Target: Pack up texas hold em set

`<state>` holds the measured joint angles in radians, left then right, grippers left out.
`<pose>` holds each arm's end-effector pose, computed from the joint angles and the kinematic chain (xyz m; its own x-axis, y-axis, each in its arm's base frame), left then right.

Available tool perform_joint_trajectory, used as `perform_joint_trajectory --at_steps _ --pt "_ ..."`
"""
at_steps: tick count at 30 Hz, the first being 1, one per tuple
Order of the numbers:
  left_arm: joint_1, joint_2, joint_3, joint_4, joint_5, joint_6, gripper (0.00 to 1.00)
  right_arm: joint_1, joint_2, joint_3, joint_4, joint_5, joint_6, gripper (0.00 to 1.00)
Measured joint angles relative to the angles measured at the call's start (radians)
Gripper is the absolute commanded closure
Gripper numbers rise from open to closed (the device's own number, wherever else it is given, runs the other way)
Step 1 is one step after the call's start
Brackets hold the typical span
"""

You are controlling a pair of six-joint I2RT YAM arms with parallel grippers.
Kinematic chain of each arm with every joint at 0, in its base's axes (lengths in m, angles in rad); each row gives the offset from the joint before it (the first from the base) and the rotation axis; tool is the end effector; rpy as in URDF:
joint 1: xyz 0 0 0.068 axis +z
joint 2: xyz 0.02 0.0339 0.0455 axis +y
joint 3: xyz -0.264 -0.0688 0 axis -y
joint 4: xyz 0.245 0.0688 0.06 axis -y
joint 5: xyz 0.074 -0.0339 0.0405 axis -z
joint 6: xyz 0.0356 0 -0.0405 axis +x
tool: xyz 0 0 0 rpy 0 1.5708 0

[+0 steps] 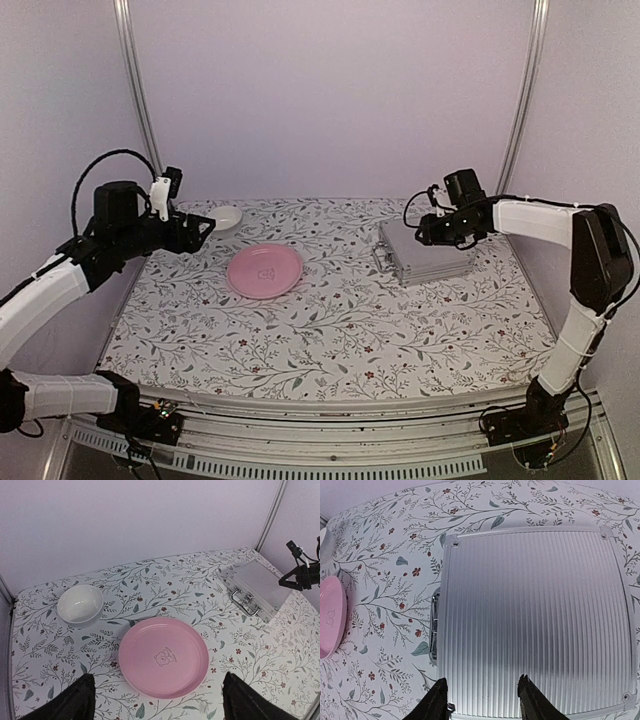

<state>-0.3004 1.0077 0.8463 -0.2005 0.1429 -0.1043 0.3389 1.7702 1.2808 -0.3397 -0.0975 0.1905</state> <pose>0.2208 -0.0737 0.3179 -0.3801 0.0099 -0.9249 0.3826 0.9121 -0.1475 0.3673 0.1331 0.2294 -0.7572 -0.0671 -0.6497 -0.2541 0.9466 0.1984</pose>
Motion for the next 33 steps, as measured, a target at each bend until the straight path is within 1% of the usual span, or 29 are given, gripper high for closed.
perform_joint_trajectory --at_steps 6,10,18,24,33 --pt "-0.012 0.030 0.003 -0.002 -0.007 0.011 0.11 0.144 0.114 0.081 -0.008 0.111 0.042 0.62" --pt "-0.012 0.046 0.004 -0.005 -0.020 0.026 0.12 0.212 0.211 0.160 -0.019 0.162 0.063 0.68" --pt "-0.012 0.054 0.005 -0.008 -0.021 0.031 0.11 0.237 0.339 0.287 -0.021 0.227 0.083 0.68" --pt "-0.012 0.078 0.006 -0.008 -0.020 0.034 0.11 0.253 0.418 0.323 -0.031 0.248 0.084 0.67" --pt "-0.012 0.089 0.006 -0.015 -0.020 0.034 0.11 0.277 0.489 0.384 -0.090 0.304 0.098 0.67"
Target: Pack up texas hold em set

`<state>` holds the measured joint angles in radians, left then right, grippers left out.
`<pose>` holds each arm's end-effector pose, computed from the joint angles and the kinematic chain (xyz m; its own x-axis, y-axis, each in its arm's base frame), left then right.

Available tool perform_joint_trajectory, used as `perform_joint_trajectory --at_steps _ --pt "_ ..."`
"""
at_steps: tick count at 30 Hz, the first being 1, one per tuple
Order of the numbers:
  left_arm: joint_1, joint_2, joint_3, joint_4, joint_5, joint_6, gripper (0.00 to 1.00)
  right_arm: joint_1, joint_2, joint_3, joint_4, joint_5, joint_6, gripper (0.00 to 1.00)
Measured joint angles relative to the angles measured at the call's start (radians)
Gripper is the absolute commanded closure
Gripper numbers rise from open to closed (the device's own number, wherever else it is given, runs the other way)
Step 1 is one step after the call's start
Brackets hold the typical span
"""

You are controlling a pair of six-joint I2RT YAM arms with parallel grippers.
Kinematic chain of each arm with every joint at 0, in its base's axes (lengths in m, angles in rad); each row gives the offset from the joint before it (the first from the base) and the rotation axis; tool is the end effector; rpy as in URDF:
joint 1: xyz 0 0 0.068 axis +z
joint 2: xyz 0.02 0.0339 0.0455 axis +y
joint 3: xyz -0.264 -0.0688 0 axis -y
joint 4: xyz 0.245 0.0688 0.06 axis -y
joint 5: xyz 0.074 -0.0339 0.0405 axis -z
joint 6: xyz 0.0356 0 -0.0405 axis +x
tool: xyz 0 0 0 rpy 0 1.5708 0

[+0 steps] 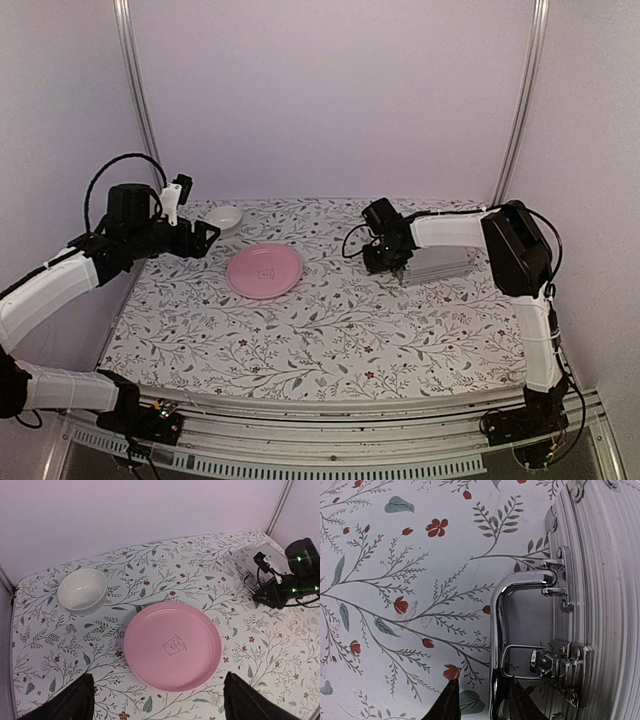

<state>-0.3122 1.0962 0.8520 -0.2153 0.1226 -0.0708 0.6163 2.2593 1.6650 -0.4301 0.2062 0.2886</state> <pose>0.2362 -0.0808 0.2988 -0.4500 0.0714 -0.8902 0.3783 0.9182 -0.1175 0.3966 0.2720 0.1369 -0.8047 -0.2286 -0.5479 -0.2607 0.9652 -0.0198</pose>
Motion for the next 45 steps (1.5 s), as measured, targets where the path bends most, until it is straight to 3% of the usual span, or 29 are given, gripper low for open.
perform_joint_trajectory --at_steps 4,11,16,25,35,41,45 --pt "0.000 0.000 0.000 0.000 0.000 0.000 0.11 0.019 0.017 0.026 -0.028 0.052 0.007 0.68" --pt "0.000 0.000 0.000 0.000 0.001 0.000 0.11 0.027 0.034 0.049 -0.055 0.051 0.004 0.84" --pt "0.000 0.000 0.000 0.000 0.004 0.000 0.11 -0.001 0.009 0.016 -0.021 -0.066 -0.016 0.86" --pt "0.000 0.000 0.000 0.000 0.025 0.000 0.11 0.008 -0.156 -0.248 0.102 -0.362 -0.120 0.85" --pt "-0.023 0.011 0.000 0.000 0.027 -0.001 0.11 0.223 -0.298 -0.457 0.109 -0.430 -0.217 0.85" --pt "-0.068 0.019 0.000 -0.002 0.027 -0.005 0.12 0.423 -0.403 -0.573 0.072 -0.509 -0.190 0.85" --pt "-0.130 0.023 0.000 -0.002 0.028 -0.041 0.12 0.487 -0.452 -0.612 0.028 -0.576 -0.163 0.86"
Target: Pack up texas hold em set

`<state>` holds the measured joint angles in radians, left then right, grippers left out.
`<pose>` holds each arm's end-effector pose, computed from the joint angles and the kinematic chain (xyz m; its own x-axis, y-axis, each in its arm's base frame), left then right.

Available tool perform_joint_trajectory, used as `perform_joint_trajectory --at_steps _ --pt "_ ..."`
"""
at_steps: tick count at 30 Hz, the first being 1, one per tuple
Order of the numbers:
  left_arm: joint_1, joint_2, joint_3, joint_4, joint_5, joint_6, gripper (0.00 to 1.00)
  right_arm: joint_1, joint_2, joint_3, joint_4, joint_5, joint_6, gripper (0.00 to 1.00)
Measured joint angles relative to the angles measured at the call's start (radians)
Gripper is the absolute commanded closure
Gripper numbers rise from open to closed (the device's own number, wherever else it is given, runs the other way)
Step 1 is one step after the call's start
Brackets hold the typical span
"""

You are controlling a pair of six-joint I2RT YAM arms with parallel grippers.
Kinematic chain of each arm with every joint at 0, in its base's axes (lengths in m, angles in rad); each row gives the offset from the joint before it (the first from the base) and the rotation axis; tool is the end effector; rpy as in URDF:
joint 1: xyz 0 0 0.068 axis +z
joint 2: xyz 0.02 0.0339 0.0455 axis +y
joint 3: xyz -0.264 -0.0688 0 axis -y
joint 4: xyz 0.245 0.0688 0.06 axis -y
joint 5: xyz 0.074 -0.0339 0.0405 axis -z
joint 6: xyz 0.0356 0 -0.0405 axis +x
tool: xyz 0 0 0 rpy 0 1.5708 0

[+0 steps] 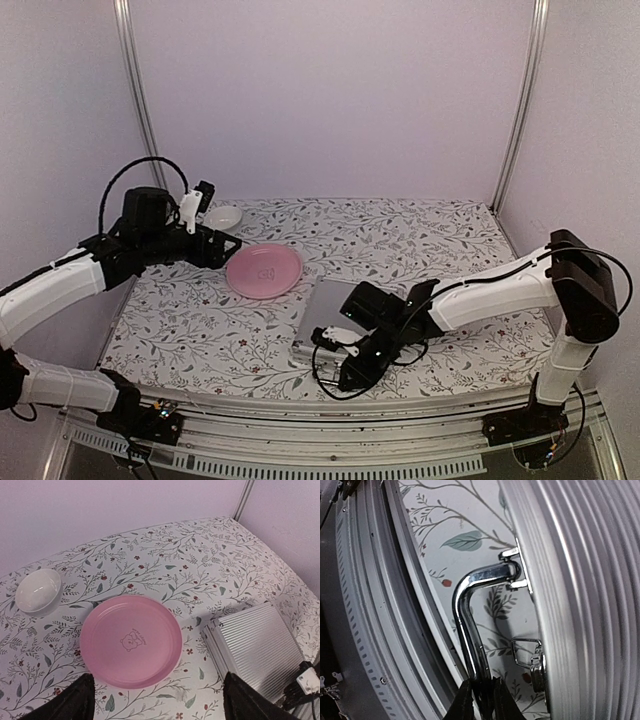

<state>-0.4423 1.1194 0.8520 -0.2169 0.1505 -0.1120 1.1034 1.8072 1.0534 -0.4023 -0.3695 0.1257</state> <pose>0.2269 -0.1134 0.2933 -0.4789 0.1045 -0.8717 0.4927 0.8538 -0.1683 0.1438 0.3135 0.1481 -0.5217 -0.7742 -0.3583 -0.8393 0.3904 0.3784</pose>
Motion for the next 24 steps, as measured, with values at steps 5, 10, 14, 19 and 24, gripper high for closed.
perform_joint_trajectory --at_steps 5,10,14,19,24 --pt "-0.092 0.000 -0.011 0.033 0.012 -0.058 0.12 0.009 -0.048 -0.008 -0.046 -0.042 0.030 0.85" --pt "-0.152 0.010 -0.071 0.082 0.011 -0.112 0.12 0.002 -0.138 -0.008 -0.071 0.048 0.061 0.84" --pt "-0.191 0.045 -0.102 0.108 -0.005 -0.132 0.12 0.002 -0.209 -0.008 -0.072 0.145 0.081 0.84" --pt "-0.261 0.082 -0.109 0.129 -0.027 -0.125 0.11 0.002 -0.222 -0.008 -0.071 0.241 0.103 0.71" --pt "-0.303 0.085 -0.131 0.161 -0.042 -0.133 0.11 0.036 -0.291 -0.044 -0.076 0.317 0.104 0.34"
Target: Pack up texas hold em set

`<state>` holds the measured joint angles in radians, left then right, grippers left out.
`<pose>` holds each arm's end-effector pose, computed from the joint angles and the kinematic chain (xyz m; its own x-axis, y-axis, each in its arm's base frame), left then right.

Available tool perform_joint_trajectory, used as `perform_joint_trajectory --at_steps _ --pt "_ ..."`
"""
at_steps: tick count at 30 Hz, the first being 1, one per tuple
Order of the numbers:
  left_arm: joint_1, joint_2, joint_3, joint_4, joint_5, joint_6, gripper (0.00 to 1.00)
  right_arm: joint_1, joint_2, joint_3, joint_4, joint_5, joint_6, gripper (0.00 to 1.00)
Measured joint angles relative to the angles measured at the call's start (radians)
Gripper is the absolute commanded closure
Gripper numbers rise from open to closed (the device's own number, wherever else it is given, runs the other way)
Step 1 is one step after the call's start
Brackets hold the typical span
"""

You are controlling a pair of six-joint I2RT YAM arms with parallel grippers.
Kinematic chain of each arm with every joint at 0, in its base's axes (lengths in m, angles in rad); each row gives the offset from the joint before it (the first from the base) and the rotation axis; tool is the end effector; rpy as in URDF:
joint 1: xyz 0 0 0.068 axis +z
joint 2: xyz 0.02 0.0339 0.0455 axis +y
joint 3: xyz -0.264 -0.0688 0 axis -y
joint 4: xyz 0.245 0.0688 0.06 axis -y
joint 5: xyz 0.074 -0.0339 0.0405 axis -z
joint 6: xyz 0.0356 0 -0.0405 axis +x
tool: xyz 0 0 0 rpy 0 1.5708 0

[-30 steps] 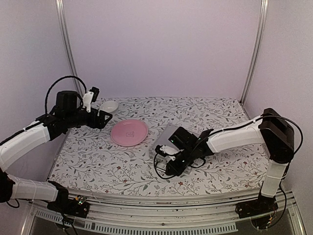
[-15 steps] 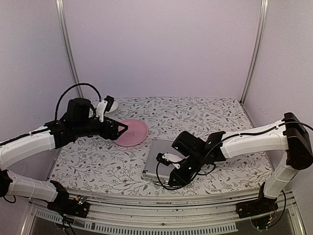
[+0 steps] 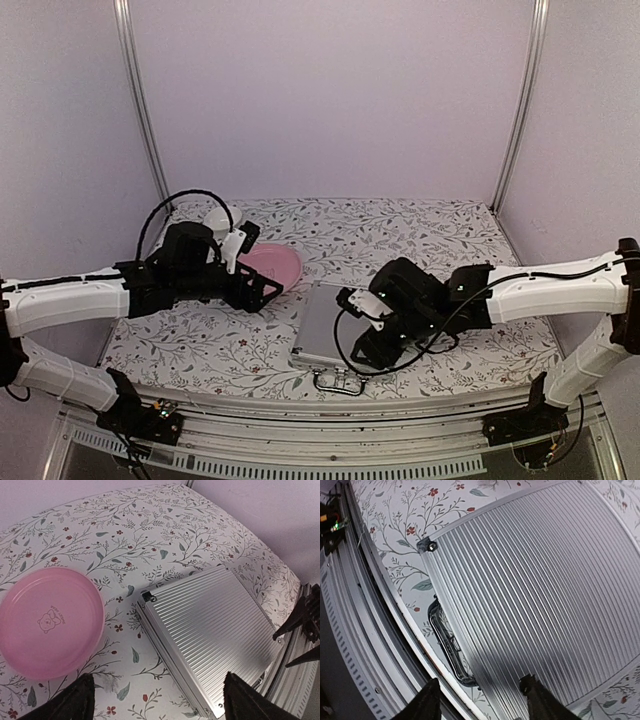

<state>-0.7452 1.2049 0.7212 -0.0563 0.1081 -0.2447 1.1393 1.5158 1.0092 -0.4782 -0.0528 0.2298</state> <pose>0.1915 -0.1820 0.2430 -0.5464 0.1765 -0.8187 0.6285 0.7325 -0.2616 0.1277 0.2818 0.2194 -0.5487 -0.6478 -0.5285 -0.8157 0.5532 0.1688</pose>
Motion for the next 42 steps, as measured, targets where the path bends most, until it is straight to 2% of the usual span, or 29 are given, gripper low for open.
perform_joint_trajectory --at_steps 6,14,24,30,42 --pt "-0.003 0.034 -0.033 0.047 0.027 -0.070 0.11 0.156 -0.113 -0.046 -0.022 0.212 -0.013 0.19" --pt "-0.011 0.134 -0.033 0.097 0.151 -0.214 0.11 0.332 0.034 -0.056 -0.085 0.491 -0.054 0.10" --pt "-0.048 0.226 -0.033 0.104 0.237 -0.295 0.11 0.359 0.146 -0.053 -0.149 0.705 -0.127 0.06" --pt "-0.063 0.267 -0.030 0.103 0.266 -0.308 0.12 0.360 0.201 -0.053 -0.148 0.779 -0.166 0.06" --pt "-0.085 0.369 -0.018 0.101 0.288 -0.308 0.15 0.377 0.253 -0.074 0.007 0.873 -0.271 0.05"
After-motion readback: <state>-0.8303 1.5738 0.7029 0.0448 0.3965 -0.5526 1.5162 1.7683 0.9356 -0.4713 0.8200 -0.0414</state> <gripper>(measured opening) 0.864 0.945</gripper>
